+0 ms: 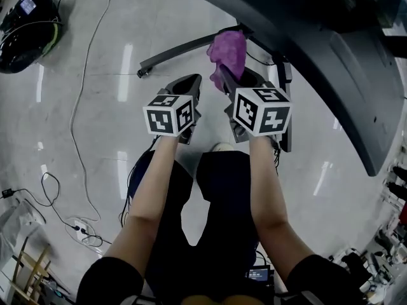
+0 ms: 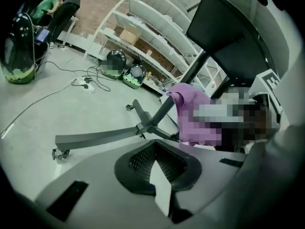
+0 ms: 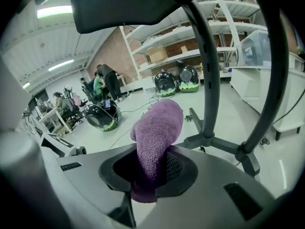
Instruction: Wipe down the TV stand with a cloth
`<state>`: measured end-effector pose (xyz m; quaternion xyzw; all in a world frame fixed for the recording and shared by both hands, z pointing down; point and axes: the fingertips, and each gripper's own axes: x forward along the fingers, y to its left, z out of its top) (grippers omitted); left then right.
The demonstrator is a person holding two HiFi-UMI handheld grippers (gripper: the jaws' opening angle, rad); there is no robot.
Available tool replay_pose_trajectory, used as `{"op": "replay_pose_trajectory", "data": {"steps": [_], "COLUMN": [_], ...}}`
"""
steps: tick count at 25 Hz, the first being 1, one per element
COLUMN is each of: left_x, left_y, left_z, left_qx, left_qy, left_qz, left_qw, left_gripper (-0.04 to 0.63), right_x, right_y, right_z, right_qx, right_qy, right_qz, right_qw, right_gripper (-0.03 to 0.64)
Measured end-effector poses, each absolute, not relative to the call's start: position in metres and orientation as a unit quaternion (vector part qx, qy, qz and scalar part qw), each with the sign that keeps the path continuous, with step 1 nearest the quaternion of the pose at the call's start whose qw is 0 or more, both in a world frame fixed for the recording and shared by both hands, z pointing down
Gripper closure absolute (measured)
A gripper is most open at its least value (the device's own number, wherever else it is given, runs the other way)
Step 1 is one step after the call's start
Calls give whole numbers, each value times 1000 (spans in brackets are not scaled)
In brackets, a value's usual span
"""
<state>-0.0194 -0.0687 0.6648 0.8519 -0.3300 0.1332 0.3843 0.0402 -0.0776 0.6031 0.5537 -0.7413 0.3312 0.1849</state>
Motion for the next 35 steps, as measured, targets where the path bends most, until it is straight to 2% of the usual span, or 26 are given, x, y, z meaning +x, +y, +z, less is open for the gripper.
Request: {"op": "replay_pose_trajectory", "data": {"steps": [6,9,18,24,28,35], "left_x": [21,33,41,31,30,35], "left_y": [-117,-123,-119,-133,-124,-101], "left_z": [660,661,669,666,673,660], "left_qx": [891,907,935,925,928,936], "left_qy": [-302,-294,-258,-283,-279,-250], "left_qz": [62,52,35,-21,-15,-18], "left_qw": [333,297,240,254,248,247], "left_gripper": [589,589,589,588,589,589], "right_x": [58,64,73,98,119,138], "right_y": [-111,-118,-129,-158,-175,-216], "right_z": [600,598,565,553,550,494], "right_qx": [557,568,616,629,646,687], "right_qy": [-760,-757,-746,-748,-734,-713], "right_qz": [226,201,184,107,71,44], "right_qw": [246,251,176,183,195,132], "right_gripper": [528,528,528,528,528,528]}}
